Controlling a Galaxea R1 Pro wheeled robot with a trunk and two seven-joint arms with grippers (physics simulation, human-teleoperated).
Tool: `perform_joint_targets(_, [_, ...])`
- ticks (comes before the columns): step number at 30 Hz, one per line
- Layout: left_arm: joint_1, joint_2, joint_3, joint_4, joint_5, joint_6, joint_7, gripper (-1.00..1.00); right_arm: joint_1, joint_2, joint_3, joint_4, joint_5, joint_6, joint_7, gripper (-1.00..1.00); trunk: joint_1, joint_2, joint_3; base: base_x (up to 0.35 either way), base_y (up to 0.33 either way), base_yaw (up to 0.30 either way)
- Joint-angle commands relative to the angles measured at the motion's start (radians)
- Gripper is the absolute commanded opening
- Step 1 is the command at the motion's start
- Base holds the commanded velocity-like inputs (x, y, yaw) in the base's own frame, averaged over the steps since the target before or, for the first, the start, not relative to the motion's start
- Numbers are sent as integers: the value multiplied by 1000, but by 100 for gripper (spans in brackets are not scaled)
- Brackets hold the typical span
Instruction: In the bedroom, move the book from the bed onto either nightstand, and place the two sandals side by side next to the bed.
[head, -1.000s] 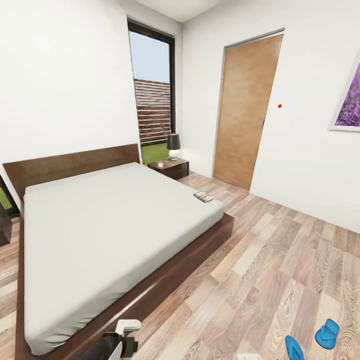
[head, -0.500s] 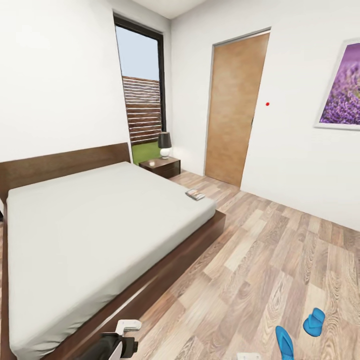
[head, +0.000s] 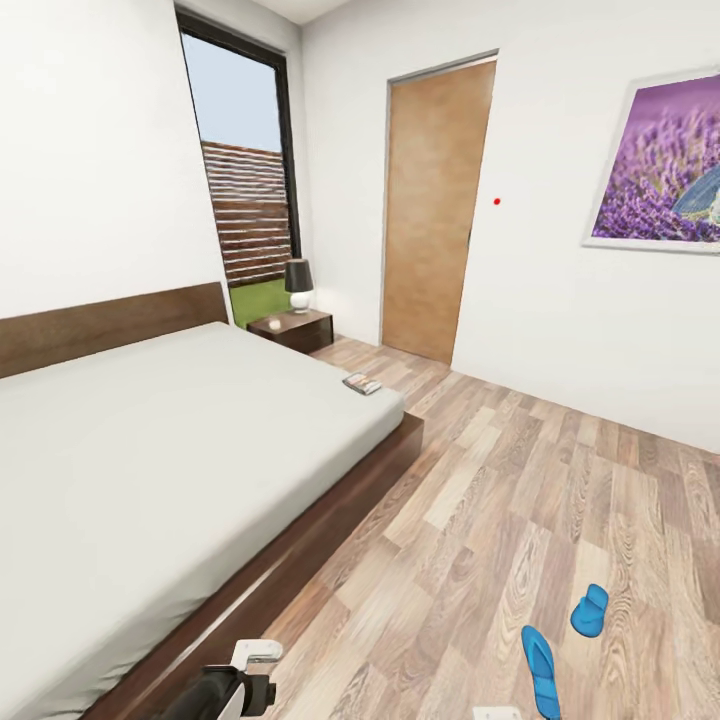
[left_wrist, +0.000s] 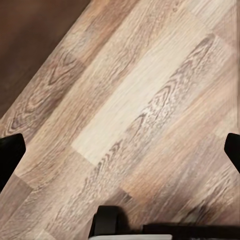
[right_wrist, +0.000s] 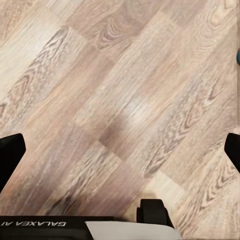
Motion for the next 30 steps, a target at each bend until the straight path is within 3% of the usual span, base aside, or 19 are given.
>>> perform_joint_targets(1, [0,0,2,-2,-1,6,2,100,0,0,3,-1,-1,6,-6,100,0,-1,-2,0,0,-210])
perform_joint_targets(30, [0,0,2,-2,-1,6,1,100,0,0,4,-2,-1,5,-6,100,0,-1,-5,0,0,-278])
